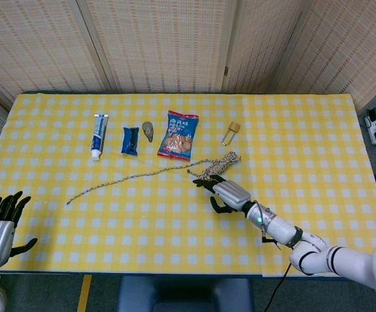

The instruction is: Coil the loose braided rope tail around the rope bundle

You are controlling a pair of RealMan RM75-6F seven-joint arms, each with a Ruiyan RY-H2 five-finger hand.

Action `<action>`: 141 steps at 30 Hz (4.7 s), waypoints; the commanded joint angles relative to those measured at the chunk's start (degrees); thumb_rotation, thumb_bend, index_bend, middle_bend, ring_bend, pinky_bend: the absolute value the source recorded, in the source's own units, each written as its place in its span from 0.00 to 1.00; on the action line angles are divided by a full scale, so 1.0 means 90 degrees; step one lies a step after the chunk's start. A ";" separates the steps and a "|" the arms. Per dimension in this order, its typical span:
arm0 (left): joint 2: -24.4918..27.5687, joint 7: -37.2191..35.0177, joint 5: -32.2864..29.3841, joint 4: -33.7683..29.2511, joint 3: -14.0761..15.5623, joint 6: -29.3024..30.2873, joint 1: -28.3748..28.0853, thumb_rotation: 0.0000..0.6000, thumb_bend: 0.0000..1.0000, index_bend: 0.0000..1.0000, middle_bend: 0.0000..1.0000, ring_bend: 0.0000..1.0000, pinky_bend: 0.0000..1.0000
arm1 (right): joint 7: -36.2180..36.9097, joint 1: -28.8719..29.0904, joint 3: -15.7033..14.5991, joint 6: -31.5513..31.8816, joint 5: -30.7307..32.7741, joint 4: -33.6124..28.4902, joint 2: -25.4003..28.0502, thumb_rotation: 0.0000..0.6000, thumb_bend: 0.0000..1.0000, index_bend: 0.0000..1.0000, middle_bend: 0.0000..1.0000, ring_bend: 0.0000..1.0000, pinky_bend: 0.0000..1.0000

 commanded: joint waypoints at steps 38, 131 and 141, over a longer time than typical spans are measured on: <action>-0.0024 -0.0207 -0.0048 0.0026 0.0061 -0.0130 0.0031 1.00 0.18 0.17 0.09 0.09 0.00 | -0.5153 0.1046 0.0145 -0.0807 0.2444 0.2162 -0.1012 1.00 0.34 0.14 0.19 0.24 0.04; -0.2443 0.1101 -0.3497 0.1928 -0.1231 -0.3307 -0.3046 1.00 0.34 0.42 0.19 0.17 0.00 | -0.3334 0.0314 0.0132 0.0161 0.1335 0.1261 -0.0283 1.00 0.45 0.71 0.57 0.63 0.47; -0.2778 0.1221 -0.3901 0.2387 -0.1328 -0.3341 -0.3196 1.00 0.38 0.45 0.19 0.17 0.00 | -0.3357 0.0315 0.0137 0.0130 0.1354 0.1253 -0.0289 1.00 0.46 0.72 0.57 0.63 0.47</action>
